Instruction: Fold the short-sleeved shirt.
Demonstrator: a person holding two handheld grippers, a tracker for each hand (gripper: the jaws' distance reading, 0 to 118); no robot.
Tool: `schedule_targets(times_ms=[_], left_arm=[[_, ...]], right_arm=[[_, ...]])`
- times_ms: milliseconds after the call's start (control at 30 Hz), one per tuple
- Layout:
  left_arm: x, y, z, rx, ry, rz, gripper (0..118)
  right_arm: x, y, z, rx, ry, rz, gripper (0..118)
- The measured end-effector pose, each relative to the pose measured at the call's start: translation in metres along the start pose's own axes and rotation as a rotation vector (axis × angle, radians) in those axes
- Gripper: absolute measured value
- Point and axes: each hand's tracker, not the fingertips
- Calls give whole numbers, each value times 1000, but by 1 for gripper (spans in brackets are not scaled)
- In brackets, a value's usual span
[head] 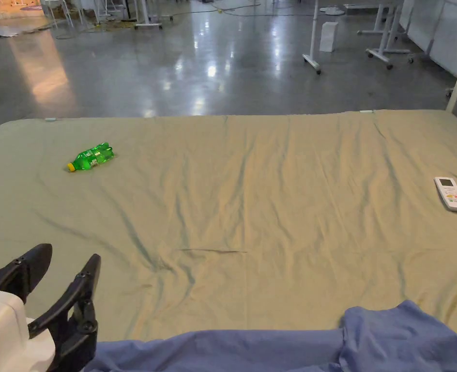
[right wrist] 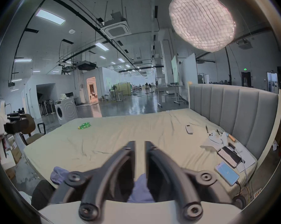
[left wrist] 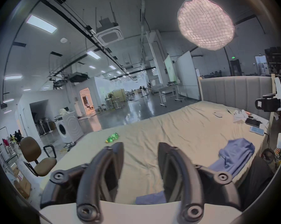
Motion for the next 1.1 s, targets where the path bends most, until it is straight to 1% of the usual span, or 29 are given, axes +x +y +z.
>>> schedule_targets(times_ms=[33, 67, 100, 167, 233, 333, 633, 700, 733, 767, 800, 833, 900, 933, 1000, 1067, 1100], left_arm=[[-2, 3, 4, 13, -8, 6, 11], [-5, 5, 6, 20, -20, 20, 10], [-9, 5, 7, 32, -34, 46, 7], [-14, 6, 8, 22, -75, 87, 0], [-13, 2, 11, 31, -59, 88, 0], [-15, 0, 11, 25, -97, 135, 0], [-19, -10, 1, -11, -125, 159, 0], [-26, -18, -11, -78, -159, 198, 0], [-31, -24, -18, -112, -185, 246, 0], [-40, -29, -25, -165, -232, 325, 0], [-49, -36, -33, -216, -260, 402, 7], [-58, -49, -45, -272, -280, 497, 33], [-72, -74, -66, -350, -316, 596, 86], [-77, -89, -81, -412, -334, 637, 103], [-88, -119, -105, -499, -357, 741, 103], [-102, -158, -134, -588, -344, 880, 103], [-106, -172, -144, -629, -329, 926, 103]], right_arm=[[-2, 1, 2, 7, 1, 5, 6], [-4, 3, 2, 4, 7, 10, 2], [-6, 4, 3, 2, 9, 16, 0], [-11, 4, 5, 20, 3, 43, 0], [-15, 7, 4, 4, 7, 61, 0], [-20, 10, 4, 23, 21, 104, 0], [-21, 7, -1, 1, 39, 84, 0], [-19, 5, -1, -10, 43, 77, 0], [-18, 4, -2, -20, 48, 70, 0], [-17, 3, -3, -22, 50, 68, 0], [-15, 0, -3, -30, 51, 65, 0], [-14, -2, -4, -44, 49, 64, 0], [-12, -6, -5, -61, 41, 61, 0], [-12, -8, -5, -77, 45, 54, 0], [-10, -12, -5, -100, 55, 36, 0], [-8, -16, -3, -118, 54, 31, 0], [-8, -17, -2, -121, 49, 32, 0]])
